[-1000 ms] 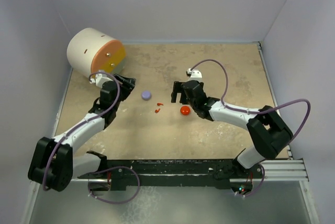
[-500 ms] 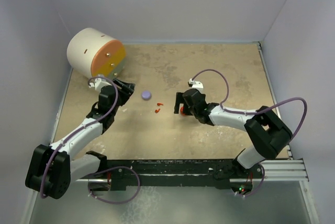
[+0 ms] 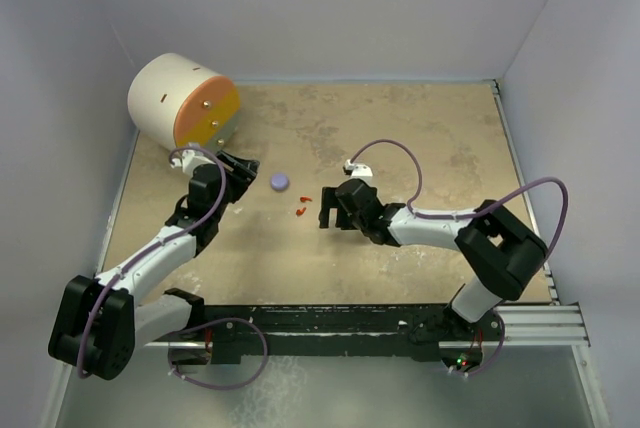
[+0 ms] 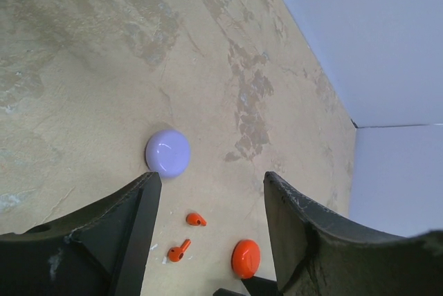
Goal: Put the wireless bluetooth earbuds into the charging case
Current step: Pick up the charging case at the center of the board.
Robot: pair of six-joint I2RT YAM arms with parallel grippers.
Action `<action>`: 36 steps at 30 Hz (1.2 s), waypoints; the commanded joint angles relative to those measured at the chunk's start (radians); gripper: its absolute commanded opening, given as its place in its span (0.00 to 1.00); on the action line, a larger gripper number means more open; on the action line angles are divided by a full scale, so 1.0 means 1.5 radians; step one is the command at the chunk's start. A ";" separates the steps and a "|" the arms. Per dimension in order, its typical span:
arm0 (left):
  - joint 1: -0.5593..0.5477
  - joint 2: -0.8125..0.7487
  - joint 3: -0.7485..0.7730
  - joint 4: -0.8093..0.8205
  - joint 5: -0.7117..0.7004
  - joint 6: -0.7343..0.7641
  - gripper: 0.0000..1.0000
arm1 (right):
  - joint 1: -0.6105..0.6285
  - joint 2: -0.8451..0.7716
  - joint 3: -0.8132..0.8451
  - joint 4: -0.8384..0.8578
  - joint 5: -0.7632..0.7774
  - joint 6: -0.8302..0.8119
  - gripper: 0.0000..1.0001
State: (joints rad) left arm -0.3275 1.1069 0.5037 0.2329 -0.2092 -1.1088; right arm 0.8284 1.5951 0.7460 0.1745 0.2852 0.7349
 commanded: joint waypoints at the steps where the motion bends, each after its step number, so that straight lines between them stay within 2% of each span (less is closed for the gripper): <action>1: 0.004 -0.009 -0.009 0.027 0.001 -0.003 0.60 | 0.014 0.028 0.027 0.008 -0.009 0.019 1.00; 20: 0.004 -0.014 -0.015 0.032 -0.001 -0.001 0.60 | 0.034 0.040 0.054 -0.007 0.003 0.008 1.00; 36: 0.004 -0.023 0.003 0.005 -0.011 0.005 0.61 | 0.051 -0.043 0.022 -0.088 0.059 0.017 1.00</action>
State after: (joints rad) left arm -0.3275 1.0988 0.4915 0.2188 -0.2134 -1.1137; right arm 0.9016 1.5963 0.7883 0.1043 0.3111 0.7357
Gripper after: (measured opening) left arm 0.610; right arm 0.997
